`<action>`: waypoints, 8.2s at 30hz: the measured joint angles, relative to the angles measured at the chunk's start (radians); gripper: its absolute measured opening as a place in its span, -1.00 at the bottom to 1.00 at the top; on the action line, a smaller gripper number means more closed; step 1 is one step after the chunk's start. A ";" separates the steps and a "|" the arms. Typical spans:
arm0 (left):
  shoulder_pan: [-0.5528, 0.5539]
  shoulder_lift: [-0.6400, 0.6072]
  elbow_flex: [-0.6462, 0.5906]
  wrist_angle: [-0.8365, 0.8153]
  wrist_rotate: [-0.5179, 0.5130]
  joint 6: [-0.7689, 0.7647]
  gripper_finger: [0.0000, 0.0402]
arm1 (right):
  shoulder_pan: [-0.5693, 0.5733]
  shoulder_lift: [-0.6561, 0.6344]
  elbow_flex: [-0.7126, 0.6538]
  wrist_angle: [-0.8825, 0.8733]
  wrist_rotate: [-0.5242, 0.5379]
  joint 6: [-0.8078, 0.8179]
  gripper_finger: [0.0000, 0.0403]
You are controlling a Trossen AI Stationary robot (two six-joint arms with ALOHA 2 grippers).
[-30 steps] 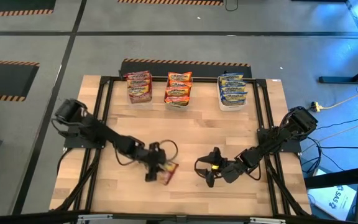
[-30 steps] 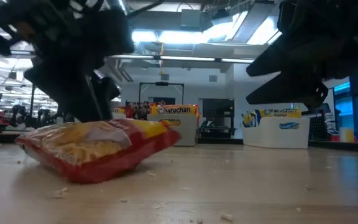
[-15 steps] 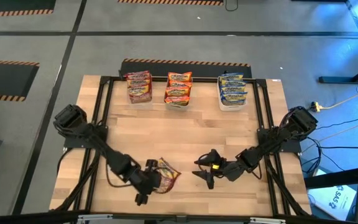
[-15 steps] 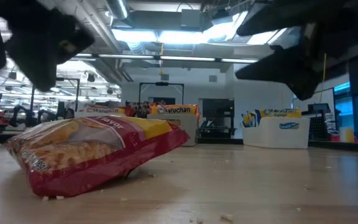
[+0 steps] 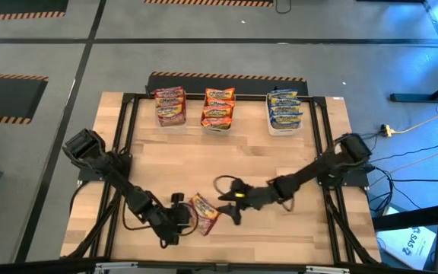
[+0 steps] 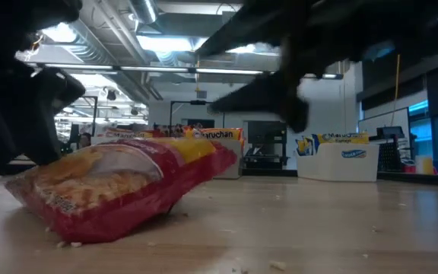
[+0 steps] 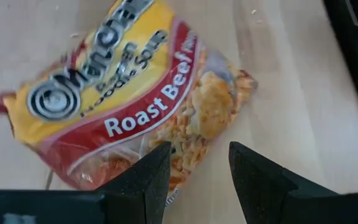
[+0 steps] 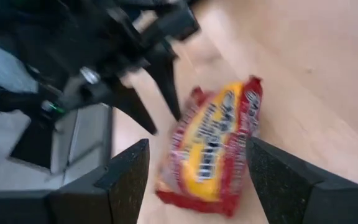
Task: Sort Maruchan noodles
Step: Put the red noodle pack into the transparent bin
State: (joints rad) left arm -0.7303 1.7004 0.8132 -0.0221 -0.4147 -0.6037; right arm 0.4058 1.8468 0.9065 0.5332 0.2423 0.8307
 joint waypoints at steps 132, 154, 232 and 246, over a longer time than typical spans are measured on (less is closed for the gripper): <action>0.126 -0.134 -0.082 0.218 0.061 -0.012 -0.06 | 0.008 0.203 0.239 -0.214 -0.254 -0.053 -0.52; 0.312 -0.129 0.043 0.166 0.426 0.071 0.44 | 0.052 0.205 0.562 -0.759 -0.104 -0.434 -0.52; 0.300 -0.181 0.041 0.140 0.362 0.202 -0.77 | 0.358 -0.028 0.184 -0.809 0.403 0.103 -0.31; 0.451 -0.675 0.042 -0.212 0.118 0.375 -0.76 | 0.360 -0.027 -0.024 -0.396 0.528 0.134 -0.31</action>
State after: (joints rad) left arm -0.2796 1.0252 0.8553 -0.2340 -0.2965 -0.2287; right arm 0.7658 1.8198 0.8825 0.1375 0.7704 0.9647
